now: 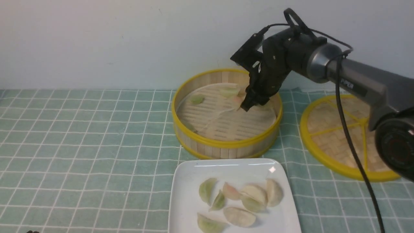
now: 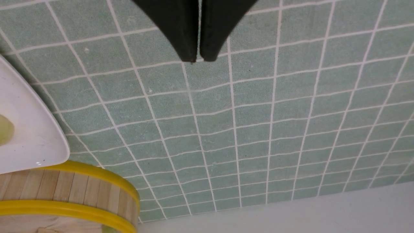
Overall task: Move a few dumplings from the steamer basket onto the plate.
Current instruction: Use the right arm to grab a dumpling from inside the steamer, then use the right arm to put the dumpling into the plate
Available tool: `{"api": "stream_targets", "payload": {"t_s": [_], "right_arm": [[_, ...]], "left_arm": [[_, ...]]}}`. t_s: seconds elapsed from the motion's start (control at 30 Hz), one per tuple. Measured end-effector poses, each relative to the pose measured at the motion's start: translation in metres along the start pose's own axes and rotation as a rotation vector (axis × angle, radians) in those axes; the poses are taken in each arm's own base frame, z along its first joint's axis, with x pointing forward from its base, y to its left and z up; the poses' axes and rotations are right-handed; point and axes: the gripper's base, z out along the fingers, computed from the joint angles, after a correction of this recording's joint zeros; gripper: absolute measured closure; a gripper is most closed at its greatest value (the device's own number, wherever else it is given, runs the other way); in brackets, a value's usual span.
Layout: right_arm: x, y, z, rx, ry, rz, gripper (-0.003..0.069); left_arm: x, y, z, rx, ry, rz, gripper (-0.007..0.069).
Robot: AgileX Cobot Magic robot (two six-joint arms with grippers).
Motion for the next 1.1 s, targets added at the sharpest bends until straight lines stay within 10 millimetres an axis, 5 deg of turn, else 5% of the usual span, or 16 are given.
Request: {"api": "stream_targets", "payload": {"t_s": [0.4,0.6,0.7,0.93,1.1], "right_arm": [[-0.003,-0.008,-0.125,-0.059,-0.044,0.132,0.0475],[0.043,0.025,-0.175,-0.254,-0.019,0.198,0.0475],[0.069,0.054,-0.174,-0.362,0.047,0.18,0.0475],[0.11,0.132,-0.127,-0.512,0.222,0.097,0.0475],[0.114,0.152,-0.11,-0.48,0.21,0.057,0.0475]], "left_arm": [[0.0,0.0,0.0,0.0,0.0,0.0,0.0631],[0.0,0.0,0.0,0.0,0.0,0.0,0.0631],[0.0,0.0,0.0,0.0,0.0,0.0,0.0631],[0.0,0.0,0.0,0.0,0.0,0.0,0.0631],[0.0,0.0,0.0,0.0,0.0,0.0,0.0631]]}}
